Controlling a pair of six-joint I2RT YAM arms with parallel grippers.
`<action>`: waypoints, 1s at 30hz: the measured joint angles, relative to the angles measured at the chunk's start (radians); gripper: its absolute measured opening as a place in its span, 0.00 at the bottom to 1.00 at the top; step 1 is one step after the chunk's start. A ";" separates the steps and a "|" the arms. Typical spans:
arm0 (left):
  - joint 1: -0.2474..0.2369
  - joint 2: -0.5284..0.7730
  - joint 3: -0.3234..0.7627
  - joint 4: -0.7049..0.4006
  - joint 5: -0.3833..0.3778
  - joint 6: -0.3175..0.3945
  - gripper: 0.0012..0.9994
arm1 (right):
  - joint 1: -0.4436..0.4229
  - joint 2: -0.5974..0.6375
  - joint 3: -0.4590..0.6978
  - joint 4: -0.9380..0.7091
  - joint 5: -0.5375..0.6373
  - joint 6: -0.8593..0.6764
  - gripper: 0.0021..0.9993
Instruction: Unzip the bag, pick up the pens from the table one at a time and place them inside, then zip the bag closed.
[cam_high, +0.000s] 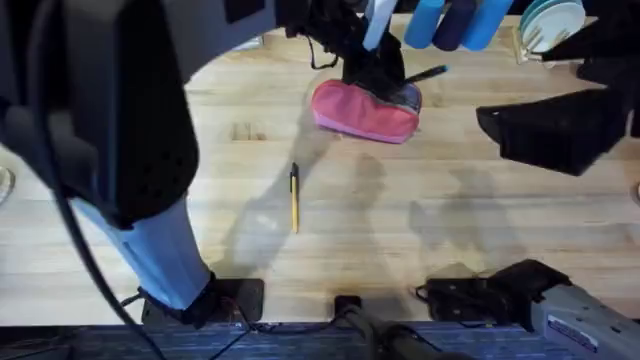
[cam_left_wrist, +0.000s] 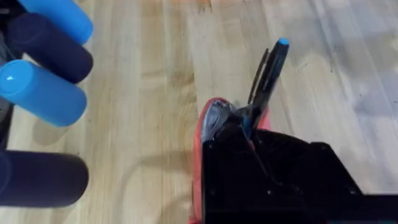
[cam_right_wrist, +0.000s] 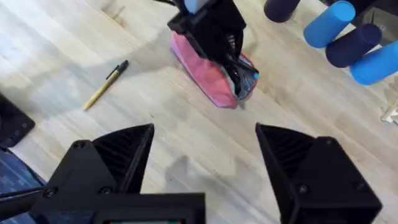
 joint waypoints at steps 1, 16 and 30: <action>-0.003 0.009 0.000 0.005 0.002 0.001 0.04 | 0.000 0.000 0.000 0.000 0.000 0.000 1.00; -0.008 0.106 0.000 0.048 -0.114 0.003 0.04 | 0.000 0.000 0.000 0.000 0.000 0.000 1.00; -0.029 0.106 0.010 -0.056 -0.417 0.051 0.15 | 0.000 0.000 0.000 0.000 0.000 0.000 1.00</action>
